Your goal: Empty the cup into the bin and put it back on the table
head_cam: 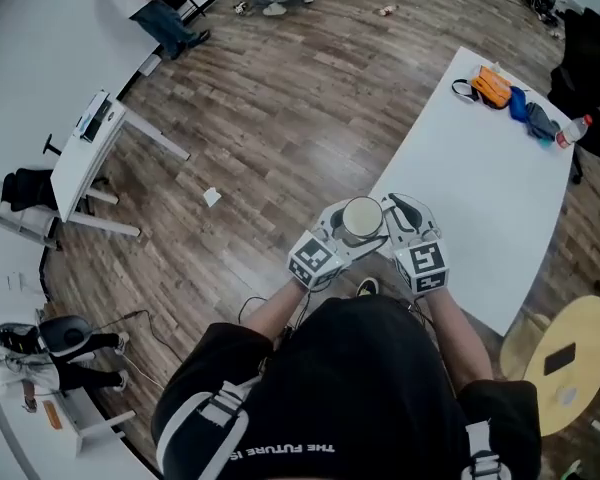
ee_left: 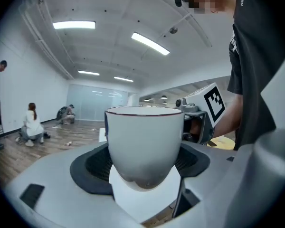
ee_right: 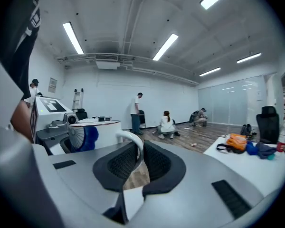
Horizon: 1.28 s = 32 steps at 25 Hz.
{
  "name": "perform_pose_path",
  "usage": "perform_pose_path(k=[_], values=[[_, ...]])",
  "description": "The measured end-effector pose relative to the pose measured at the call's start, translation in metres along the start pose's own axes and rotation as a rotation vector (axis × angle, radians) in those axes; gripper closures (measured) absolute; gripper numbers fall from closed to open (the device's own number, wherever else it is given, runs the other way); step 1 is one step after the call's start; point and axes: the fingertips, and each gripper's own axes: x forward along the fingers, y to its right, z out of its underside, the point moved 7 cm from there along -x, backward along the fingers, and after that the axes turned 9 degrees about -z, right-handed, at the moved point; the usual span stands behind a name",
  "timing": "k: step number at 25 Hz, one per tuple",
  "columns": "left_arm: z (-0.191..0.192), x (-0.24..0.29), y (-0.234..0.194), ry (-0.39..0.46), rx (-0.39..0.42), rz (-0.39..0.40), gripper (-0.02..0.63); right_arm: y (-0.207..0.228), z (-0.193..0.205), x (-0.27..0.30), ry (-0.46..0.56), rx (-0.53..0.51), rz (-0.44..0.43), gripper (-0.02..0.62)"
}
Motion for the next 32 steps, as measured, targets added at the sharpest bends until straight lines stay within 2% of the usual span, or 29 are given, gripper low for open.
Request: perform_pose_path(k=[7,13,19,25,28,32], values=[[-0.026,0.121,0.083,0.005,0.091,0.35,0.207,0.074,0.019,-0.126,-0.018,0.046,0.373,0.546],[-0.026,0.177,0.148,-0.023,0.14,0.505,0.207,0.1,0.044,-0.204,-0.046,0.096,0.529,0.546],[0.004,0.208,0.174,-0.117,0.209,0.567,0.207,0.113,0.085,-0.227,-0.105,0.166,0.577,0.546],[0.066,0.248,0.177,-0.234,0.251,0.589,0.207,0.139,0.156,-0.221,-0.177,0.251,0.576,0.546],[0.087,0.273,0.175,-0.255,0.276,0.596,0.207,0.158,0.184,-0.217,-0.193,0.276,0.585,0.546],[0.105,0.279,0.175,-0.274,0.266,0.611,0.207,0.159,0.204,-0.214,-0.199,0.316,0.599,0.546]])
